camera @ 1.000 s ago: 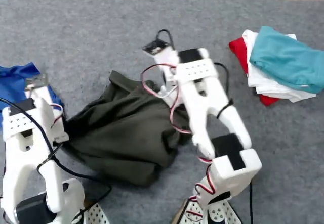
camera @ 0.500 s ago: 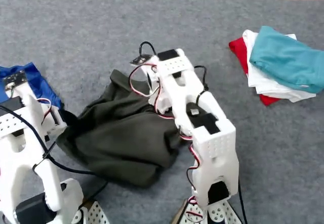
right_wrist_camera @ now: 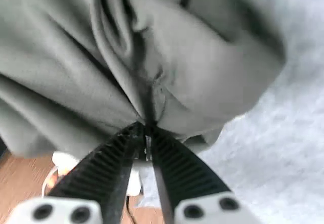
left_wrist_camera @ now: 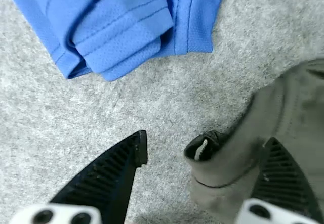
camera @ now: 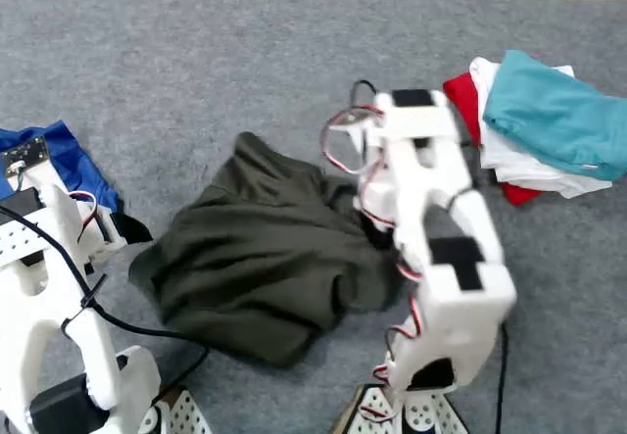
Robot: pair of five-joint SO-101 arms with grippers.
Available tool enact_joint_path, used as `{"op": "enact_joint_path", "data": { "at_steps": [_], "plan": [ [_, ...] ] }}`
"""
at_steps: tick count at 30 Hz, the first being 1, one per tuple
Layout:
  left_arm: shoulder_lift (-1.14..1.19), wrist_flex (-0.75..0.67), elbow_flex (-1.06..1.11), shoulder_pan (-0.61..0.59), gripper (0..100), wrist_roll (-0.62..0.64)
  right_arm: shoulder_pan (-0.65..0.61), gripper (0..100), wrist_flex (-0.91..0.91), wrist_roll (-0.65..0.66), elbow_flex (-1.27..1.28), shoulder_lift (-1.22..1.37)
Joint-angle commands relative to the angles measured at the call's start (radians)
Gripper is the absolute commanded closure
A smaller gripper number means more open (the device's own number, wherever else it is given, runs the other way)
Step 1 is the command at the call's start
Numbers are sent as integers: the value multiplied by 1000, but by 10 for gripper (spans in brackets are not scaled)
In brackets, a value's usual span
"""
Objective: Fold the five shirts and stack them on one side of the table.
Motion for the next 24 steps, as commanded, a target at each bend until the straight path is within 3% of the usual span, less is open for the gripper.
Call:
{"op": "enact_joint_path", "data": {
  "at_steps": [1, 9, 13, 19, 24],
  "plan": [
    [-22, -2, -48, -6, 650, -38, 113, 995, -51, 57, 200, -199],
    [-22, -2, -48, -11, 650, -71, 217, 994, -137, 166, 628, -526],
    [-22, -2, -48, -9, 650, -71, 275, 994, -167, 241, 723, -676],
    [-22, -2, -48, -8, 650, -71, 314, 966, -166, 313, 725, -805],
    [-22, -2, -48, -5, 650, -71, 306, 807, -83, 310, 558, -811]
  ]
}}
